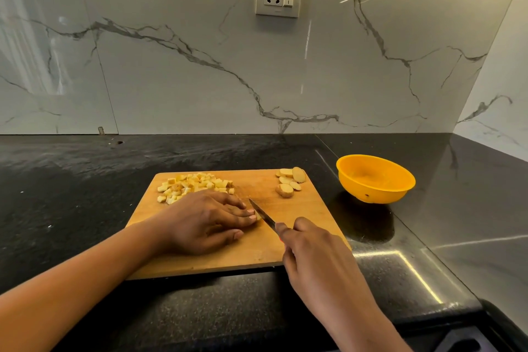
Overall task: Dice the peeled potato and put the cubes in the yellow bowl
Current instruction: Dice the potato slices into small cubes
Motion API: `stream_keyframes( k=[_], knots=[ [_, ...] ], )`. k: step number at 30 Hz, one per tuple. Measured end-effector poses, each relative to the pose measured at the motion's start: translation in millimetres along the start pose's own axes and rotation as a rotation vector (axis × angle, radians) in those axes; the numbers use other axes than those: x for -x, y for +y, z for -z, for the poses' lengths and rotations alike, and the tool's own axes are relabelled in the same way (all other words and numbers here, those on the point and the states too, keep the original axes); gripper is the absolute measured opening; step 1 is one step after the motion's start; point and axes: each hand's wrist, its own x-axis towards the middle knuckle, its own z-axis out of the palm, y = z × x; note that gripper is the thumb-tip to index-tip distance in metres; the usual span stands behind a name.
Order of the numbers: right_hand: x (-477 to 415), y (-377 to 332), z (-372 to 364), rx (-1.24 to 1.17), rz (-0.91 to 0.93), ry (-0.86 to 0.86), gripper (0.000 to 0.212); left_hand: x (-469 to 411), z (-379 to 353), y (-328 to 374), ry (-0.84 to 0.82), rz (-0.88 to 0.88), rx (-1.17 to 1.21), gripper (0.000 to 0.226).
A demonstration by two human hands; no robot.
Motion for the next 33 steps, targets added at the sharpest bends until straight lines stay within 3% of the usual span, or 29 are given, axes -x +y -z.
stream_keyframes(
  k=[11,21,33],
  knots=[
    [26.3,-0.2,16.9,0.015,0.055,-0.09,0.049,4.9,-0.7,-2.9,-0.059,0.055,0.021,0.053],
    [12.8,1.4,11.5,-0.038,0.023,0.117,0.048,7.6,-0.9,0.7,0.008,0.048,-0.047,0.047],
    [12.0,-19.0,4.9,0.126,-0.055,-0.082,0.055,7.6,-0.4,3.2,0.084,-0.012,-0.148,0.041]
  ],
)
